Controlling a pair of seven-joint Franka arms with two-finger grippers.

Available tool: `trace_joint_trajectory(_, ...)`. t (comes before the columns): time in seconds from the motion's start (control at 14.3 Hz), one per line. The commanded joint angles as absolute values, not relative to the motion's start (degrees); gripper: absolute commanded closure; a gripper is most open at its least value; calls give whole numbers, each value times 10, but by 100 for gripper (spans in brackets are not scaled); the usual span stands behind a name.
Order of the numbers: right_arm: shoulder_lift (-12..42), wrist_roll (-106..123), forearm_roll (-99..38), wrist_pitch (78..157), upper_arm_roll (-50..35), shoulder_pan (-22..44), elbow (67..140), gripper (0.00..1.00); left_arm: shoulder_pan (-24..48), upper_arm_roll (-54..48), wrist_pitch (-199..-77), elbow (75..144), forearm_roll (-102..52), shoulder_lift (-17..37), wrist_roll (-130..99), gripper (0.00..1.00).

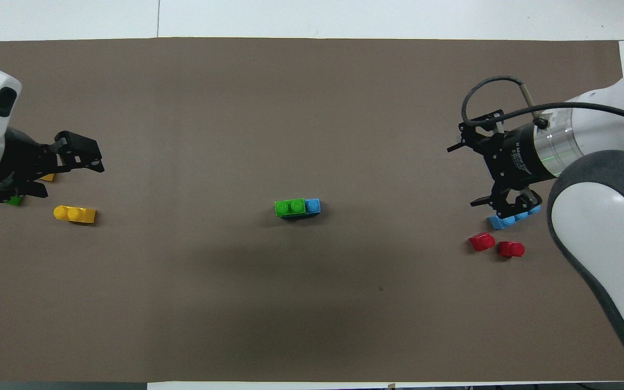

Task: Remove green block with left arm and hold with right
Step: 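Move the left gripper and the right gripper toward the brick pair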

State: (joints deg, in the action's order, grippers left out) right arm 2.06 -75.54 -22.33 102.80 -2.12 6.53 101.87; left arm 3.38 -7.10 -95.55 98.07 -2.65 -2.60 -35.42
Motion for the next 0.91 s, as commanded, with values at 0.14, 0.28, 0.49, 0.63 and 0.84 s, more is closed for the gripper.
trace_joint_trajectory(0.14,55,-837,-324,1119,-20,97,1066,2,113,-66,-1034,1057,-34,-65,-649,0)
trace_joint_trajectory(0.28,72,-842,-345,1163,-20,125,1086,2,142,-66,-1058,1069,-34,-63,-761,0)
trace_joint_trajectory(0.49,84,-845,-357,1236,-20,163,1115,3,185,-66,-1098,1091,-34,-56,-900,0)
trace_joint_trajectory(0.63,84,-847,-366,1308,-20,200,1154,3,215,-65,-1118,1096,-34,-34,-1000,0)
trace_joint_trajectory(0.84,108,-846,-367,1344,-20,229,1165,3,248,-65,-1143,1097,-33,-4,-1129,0)
